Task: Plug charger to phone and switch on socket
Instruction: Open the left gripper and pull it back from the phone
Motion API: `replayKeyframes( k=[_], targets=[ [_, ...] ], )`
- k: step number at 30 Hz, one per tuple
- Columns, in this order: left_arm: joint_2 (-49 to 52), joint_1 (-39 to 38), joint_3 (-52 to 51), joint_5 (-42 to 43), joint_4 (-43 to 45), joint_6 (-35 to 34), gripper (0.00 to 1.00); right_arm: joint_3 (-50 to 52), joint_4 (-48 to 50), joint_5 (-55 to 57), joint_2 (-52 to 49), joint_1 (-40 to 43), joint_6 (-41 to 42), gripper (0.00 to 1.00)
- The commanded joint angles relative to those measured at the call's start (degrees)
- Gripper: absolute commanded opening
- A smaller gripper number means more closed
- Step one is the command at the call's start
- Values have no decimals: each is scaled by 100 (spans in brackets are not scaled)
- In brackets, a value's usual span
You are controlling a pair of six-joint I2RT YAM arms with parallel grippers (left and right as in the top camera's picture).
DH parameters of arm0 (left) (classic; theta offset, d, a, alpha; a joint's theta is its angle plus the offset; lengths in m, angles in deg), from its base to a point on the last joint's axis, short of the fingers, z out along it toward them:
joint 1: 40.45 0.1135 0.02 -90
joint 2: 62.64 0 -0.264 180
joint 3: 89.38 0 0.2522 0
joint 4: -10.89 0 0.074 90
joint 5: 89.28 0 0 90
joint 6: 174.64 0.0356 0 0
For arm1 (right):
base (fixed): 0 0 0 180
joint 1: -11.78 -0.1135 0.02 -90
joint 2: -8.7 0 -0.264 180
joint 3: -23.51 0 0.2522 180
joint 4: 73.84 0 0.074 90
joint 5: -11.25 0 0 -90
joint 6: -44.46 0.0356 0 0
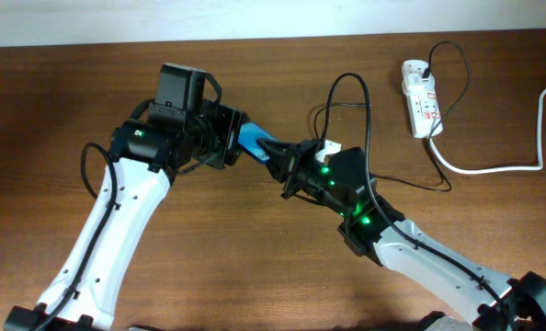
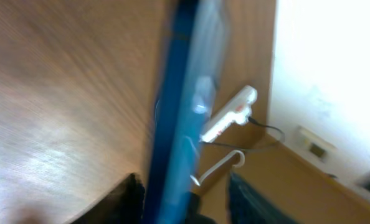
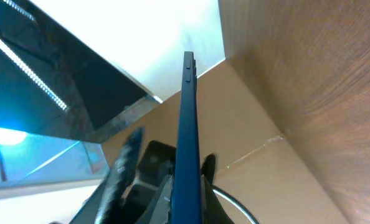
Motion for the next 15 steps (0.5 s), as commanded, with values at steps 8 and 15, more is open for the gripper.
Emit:
replayKeyframes(
  k=[8,15],
  targets=[
    [-87,1016,63,1921,-114,2304,79,-31,-684,76,44,413,-772,4],
    [-87,2260,63,3696,-831,6063,81,-31,-688,-452,50,750,-3206,4]
  ],
)
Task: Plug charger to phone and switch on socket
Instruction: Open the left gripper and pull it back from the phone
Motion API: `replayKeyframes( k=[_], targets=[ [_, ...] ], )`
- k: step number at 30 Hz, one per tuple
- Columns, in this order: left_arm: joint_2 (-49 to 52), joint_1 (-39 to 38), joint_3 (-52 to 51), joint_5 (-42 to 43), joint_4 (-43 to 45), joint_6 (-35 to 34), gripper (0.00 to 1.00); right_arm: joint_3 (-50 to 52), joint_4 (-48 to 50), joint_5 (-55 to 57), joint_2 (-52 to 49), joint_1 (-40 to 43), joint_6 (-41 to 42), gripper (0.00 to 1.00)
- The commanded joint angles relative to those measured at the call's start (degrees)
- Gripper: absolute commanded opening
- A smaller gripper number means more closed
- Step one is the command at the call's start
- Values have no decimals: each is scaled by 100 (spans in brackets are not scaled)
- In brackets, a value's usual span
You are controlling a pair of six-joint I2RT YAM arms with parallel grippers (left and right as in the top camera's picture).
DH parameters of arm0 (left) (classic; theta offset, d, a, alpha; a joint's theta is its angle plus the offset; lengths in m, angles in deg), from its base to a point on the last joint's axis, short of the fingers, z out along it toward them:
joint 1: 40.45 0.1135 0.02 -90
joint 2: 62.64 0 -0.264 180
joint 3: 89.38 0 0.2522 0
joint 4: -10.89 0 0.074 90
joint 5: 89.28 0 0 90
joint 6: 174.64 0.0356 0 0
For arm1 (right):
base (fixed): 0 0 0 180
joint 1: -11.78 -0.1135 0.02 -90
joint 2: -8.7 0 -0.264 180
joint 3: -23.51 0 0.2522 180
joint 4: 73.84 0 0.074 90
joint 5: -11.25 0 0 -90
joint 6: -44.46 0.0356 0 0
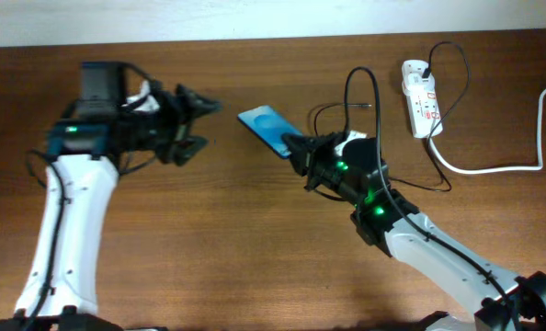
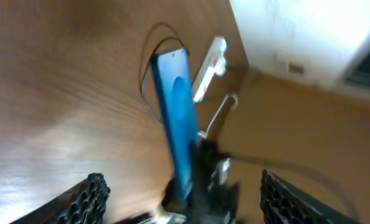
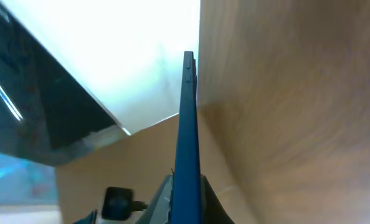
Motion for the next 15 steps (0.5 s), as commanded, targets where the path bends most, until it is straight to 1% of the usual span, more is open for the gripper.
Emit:
replayKeyframes(
  k=[1,2,3,4,6,8,9,10,11,13,15],
  targets=[
    [-87,483,50,1038,-741,3132,81,-46,90,-570,52,74,-1591,4],
    [-87,518,17,1038,-922,3563,81,-46,83,-699,52,74,-1814,4],
    [-87,527,-42,1040,-1008,3818,81,-46,22,-815,52,74,-1971,4],
    [-87,525,-142,1043,-999,3995,81,-46,-116,-837,52,72,-1954,4],
    [-87,525,-415,1145,-719,4006,81,-46,-339,-837,50,68,-1547,4],
    [-87,525,-752,1591,-111,3985,82,-46,-365,-835,50,68,-1276,4],
    [-85,525,-933,1823,243,3895,81,-46,-348,-815,50,68,-1268,4],
    [-85,525,-1156,1919,634,3609,90,-46,-334,-817,50,68,-1268,4],
    [-85,525,-1270,1880,796,3403,92,-46,-334,-817,50,68,-1270,4],
    [-81,525,-1449,1405,890,2887,96,-46,-332,-817,50,68,-1270,4],
    [-81,518,-1550,750,866,2450,97,-46,-334,-820,50,68,-1274,4]
  ],
)
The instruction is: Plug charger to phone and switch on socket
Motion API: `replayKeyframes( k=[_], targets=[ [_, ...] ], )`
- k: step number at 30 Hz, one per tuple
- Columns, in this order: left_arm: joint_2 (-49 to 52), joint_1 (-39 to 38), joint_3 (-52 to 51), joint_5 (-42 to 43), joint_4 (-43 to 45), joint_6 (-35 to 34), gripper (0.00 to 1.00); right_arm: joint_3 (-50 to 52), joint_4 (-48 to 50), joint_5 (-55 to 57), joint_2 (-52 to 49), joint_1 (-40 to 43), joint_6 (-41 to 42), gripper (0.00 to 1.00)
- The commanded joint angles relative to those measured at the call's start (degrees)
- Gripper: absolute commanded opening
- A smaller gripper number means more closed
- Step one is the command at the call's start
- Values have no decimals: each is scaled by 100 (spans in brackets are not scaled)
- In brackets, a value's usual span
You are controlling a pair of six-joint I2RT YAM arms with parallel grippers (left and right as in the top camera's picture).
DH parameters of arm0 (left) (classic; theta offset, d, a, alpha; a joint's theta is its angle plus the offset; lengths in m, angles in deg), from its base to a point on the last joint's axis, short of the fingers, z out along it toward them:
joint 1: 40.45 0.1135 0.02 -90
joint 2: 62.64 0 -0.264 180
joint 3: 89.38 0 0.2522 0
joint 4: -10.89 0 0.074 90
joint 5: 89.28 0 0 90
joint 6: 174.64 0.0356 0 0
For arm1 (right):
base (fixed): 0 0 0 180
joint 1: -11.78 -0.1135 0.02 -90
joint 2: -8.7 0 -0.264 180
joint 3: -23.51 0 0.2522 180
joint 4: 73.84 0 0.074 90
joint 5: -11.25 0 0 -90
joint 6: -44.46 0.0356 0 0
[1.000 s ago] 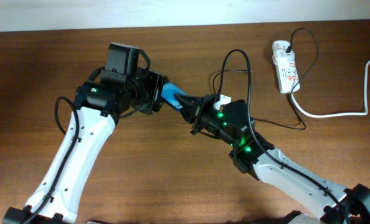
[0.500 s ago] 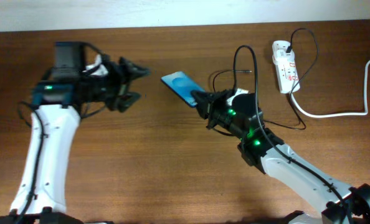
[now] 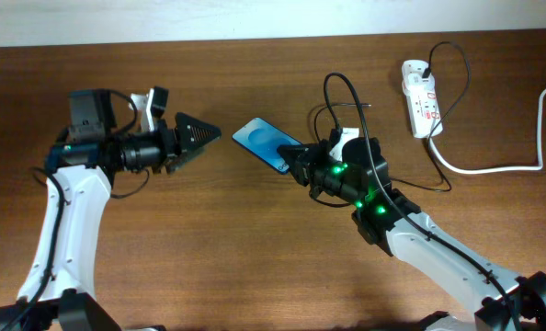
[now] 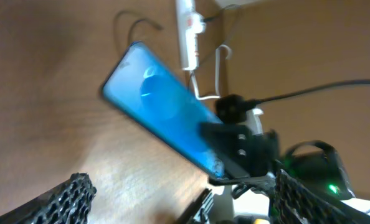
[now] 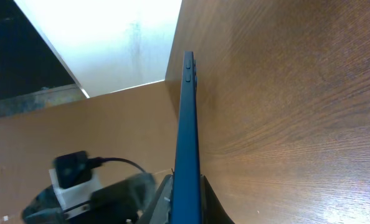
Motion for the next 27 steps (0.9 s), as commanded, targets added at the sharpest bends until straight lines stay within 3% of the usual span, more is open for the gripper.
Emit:
replayKeyframes(
  k=[1,6,10,13,19,27],
  targets=[
    [-66,-9,-216,-898,-35,-925,99,-50,103,-122,50,15,0,4],
    [-66,-260,-216,-2037,-479,-2332,99,-50,105,-352,50,15,345,4],
    [-66,-538,-216,-2092,-470,-3504,100,-50,107,-363,50,7,975,4],
    [-66,-780,-216,-2087,-133,-4236,76,-50,494,-48,50,-105,1270,4],
    [-66,-1102,-216,-2092,577,-5084,72,-50,901,446,44,-439,2065,4],
    [-68,-1204,-216,-2035,1250,-5403,71,-50,839,713,-31,-612,2122,4]
  ],
)
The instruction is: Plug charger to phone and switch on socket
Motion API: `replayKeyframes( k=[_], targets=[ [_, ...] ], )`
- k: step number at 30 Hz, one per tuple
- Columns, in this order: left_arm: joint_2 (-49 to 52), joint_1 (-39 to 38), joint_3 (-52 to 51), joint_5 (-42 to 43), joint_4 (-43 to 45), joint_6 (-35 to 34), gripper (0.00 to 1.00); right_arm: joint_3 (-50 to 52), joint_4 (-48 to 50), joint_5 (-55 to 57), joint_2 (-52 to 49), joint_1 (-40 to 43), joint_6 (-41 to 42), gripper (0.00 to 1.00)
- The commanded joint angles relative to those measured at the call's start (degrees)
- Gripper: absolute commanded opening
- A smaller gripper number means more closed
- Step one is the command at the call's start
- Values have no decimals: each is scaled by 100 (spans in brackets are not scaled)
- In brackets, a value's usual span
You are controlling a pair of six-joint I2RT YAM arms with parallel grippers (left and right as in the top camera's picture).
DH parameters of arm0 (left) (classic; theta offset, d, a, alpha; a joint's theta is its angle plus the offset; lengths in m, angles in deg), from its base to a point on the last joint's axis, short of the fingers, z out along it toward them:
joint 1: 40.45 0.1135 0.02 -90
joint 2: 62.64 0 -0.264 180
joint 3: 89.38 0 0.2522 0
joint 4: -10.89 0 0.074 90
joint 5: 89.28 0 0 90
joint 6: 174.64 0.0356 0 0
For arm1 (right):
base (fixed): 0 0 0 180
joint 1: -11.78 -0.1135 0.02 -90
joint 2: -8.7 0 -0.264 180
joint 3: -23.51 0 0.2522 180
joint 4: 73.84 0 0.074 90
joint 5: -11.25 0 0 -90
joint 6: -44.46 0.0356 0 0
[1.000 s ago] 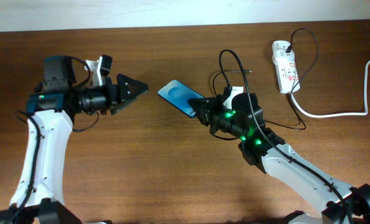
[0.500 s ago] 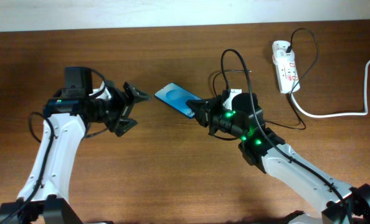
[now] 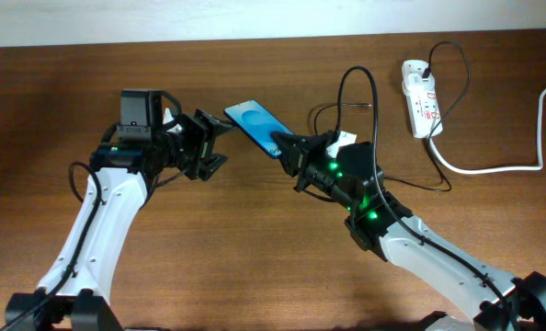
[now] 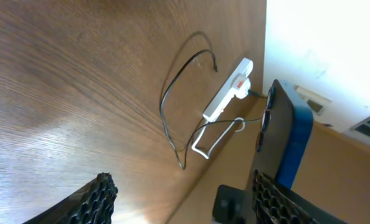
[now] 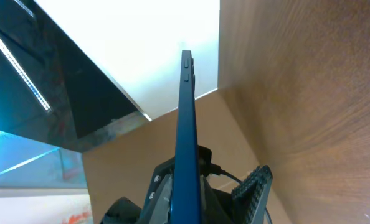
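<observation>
My right gripper (image 3: 287, 149) is shut on the lower end of the blue phone (image 3: 253, 123), holding it tilted above the table. In the right wrist view the phone (image 5: 186, 118) stands edge-on between the fingers of my right gripper (image 5: 186, 186). Just left of the phone's free end is my left gripper (image 3: 216, 144), open and holding nothing. In the left wrist view the phone (image 4: 288, 134) is at the right, beyond my left gripper (image 4: 182, 180). The white socket strip (image 3: 420, 97) lies at the far right, with the thin black charger cable (image 4: 175, 106) running from it.
A thick white cord (image 3: 494, 167) runs from the strip to the right edge. Black cable loops (image 3: 346, 101) rise over the right arm. A pale wall (image 3: 255, 18) borders the far edge of the brown wooden table (image 3: 209, 257).
The left gripper has moved right and now sits close to the phone's free end, still open. The right gripper has raised the phone up and to the left, more on edge.
At first both grippers met at the phone, which sat between the left fingers. Then the left gripper was open and well to the left, with the right gripper alone holding the phone. Later the phone was held lower. Now the left gripper is beside it again.
</observation>
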Motion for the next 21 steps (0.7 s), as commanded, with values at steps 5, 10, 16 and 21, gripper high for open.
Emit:
replayKeyframes(
  k=[5,10,16,21],
  targets=[
    [-68,-13,35,479,153,-302,68,-48,-675,-63,-105,-55,-66,4],
    [-68,-15,35,498,151,-299,70,-48,-658,-50,-105,-22,-120,4],
    [-68,-33,35,328,151,-306,73,-48,105,-358,-105,-101,-111,4],
    [-68,-118,35,323,286,-487,71,-48,107,-275,-122,-269,-26,4]
  ],
)
